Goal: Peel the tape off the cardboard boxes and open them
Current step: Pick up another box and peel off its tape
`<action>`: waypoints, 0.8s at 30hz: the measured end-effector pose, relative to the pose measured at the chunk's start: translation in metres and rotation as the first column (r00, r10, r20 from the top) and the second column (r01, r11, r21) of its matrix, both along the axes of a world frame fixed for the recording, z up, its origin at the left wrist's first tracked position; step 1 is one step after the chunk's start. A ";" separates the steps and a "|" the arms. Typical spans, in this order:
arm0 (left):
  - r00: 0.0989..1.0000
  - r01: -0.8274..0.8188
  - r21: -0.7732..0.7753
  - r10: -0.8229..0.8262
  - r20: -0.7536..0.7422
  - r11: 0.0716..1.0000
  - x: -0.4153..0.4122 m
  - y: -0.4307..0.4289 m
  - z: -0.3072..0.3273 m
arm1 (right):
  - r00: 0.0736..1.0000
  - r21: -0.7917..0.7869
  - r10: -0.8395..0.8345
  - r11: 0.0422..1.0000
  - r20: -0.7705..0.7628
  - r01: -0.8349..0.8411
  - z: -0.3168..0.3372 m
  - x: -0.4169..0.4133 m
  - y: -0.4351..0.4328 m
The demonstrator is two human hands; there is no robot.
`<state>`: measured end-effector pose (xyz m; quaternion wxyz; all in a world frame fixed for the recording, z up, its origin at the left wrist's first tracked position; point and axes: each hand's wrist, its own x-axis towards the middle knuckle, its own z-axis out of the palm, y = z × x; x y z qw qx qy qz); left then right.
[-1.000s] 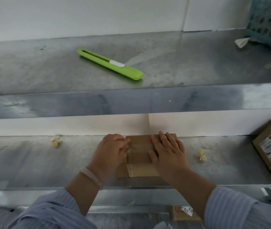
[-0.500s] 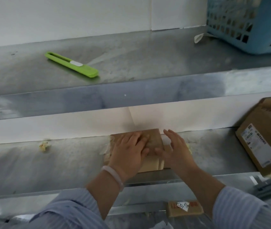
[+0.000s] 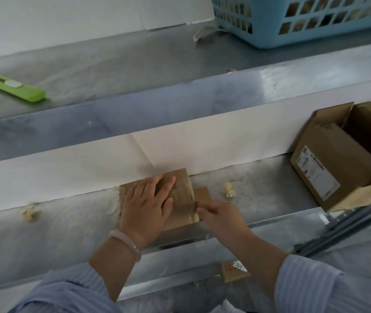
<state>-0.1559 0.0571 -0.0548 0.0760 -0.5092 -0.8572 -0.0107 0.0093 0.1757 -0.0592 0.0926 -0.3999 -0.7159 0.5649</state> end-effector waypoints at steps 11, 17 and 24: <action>0.997 -0.044 -0.061 0.048 0.054 0.997 0.000 0.005 0.001 | 0.984 -0.058 -0.139 0.989 -0.108 0.134 -0.003 -0.004 -0.001; 0.992 -0.095 -0.048 0.099 0.074 0.994 0.003 0.010 0.002 | 0.980 -0.098 -0.176 0.981 -0.092 0.167 -0.002 -0.018 0.008; 0.989 -0.110 -0.052 0.115 0.088 0.993 0.003 0.013 0.003 | 0.988 -0.050 -0.141 0.989 -0.061 0.138 -0.002 -0.027 0.010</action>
